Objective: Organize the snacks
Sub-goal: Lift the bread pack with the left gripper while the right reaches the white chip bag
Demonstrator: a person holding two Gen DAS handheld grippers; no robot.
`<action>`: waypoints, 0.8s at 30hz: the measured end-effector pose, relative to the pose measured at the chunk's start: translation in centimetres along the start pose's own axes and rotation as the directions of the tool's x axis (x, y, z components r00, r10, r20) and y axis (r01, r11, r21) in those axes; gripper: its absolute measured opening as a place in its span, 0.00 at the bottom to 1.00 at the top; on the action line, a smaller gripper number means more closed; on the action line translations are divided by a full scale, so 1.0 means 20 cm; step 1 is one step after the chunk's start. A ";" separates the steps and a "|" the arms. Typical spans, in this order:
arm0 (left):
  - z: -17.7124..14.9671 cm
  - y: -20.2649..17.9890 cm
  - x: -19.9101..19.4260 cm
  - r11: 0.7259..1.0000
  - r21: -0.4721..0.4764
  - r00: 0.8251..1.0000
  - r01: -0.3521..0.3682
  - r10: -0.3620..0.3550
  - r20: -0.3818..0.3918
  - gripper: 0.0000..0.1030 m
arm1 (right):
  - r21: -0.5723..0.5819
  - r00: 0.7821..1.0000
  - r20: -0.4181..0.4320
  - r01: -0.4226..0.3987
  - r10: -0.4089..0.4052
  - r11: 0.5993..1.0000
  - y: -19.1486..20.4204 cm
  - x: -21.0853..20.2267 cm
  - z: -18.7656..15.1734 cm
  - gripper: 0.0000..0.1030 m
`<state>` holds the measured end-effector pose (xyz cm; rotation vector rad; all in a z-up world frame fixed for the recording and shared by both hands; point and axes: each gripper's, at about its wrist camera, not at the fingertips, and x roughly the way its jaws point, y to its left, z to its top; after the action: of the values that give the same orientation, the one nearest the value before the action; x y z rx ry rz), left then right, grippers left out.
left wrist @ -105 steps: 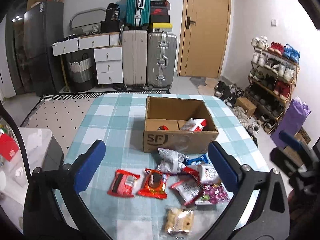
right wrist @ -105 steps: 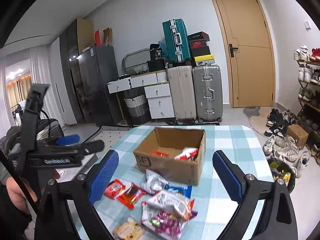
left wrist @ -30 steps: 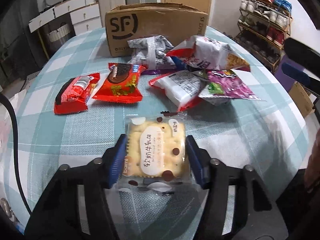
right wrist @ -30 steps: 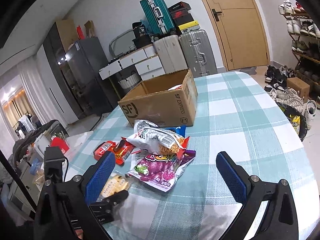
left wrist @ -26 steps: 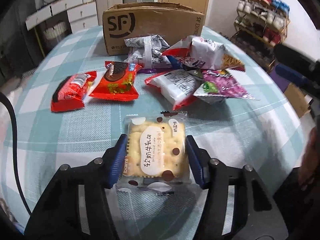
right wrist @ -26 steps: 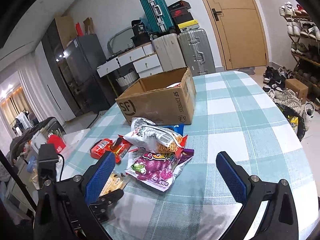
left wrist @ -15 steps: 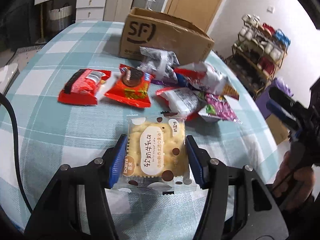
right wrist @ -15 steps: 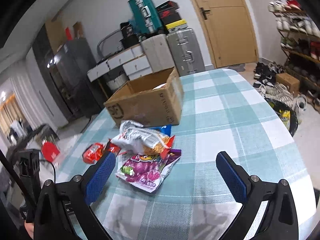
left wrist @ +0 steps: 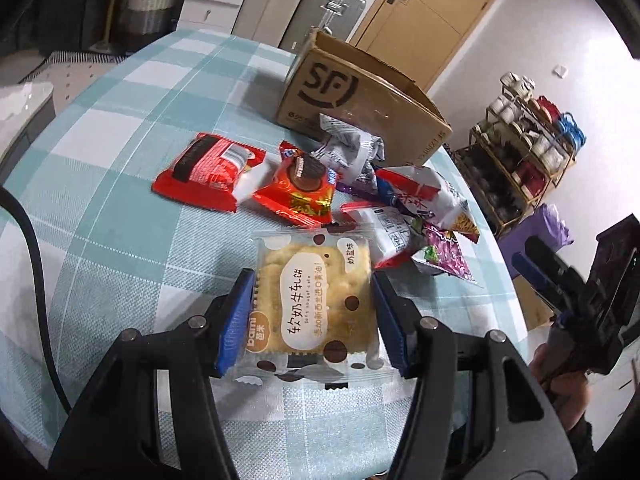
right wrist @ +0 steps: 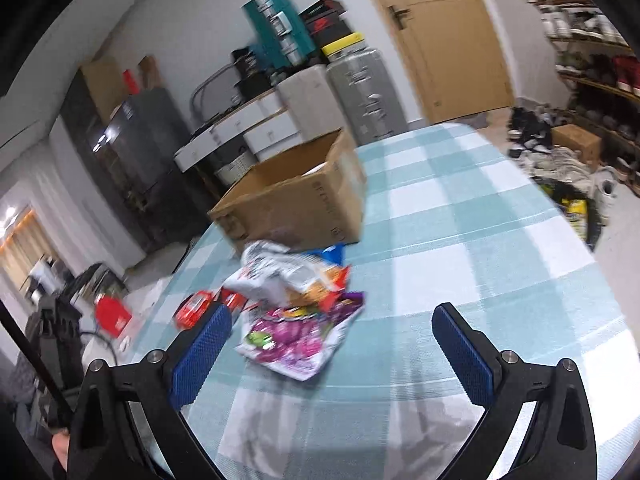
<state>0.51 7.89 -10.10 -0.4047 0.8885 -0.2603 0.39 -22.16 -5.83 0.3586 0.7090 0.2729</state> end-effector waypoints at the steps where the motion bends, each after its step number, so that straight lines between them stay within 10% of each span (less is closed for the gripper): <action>1: 0.00 0.00 0.00 1.000 -0.006 1.000 0.004 -0.004 -0.001 0.53 | -0.029 1.000 -0.011 -0.008 0.008 1.000 0.03 0.02 0.00 0.99; 24: 0.00 -0.01 -0.02 0.999 0.018 0.999 0.047 -0.047 -0.009 0.53 | -0.493 0.979 -0.160 0.033 -0.128 0.869 0.46 0.55 0.10 0.94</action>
<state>0.22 7.79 -9.66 -0.4083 0.8852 -0.3130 8.55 -10.42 -7.08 -0.1857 0.8103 0.3990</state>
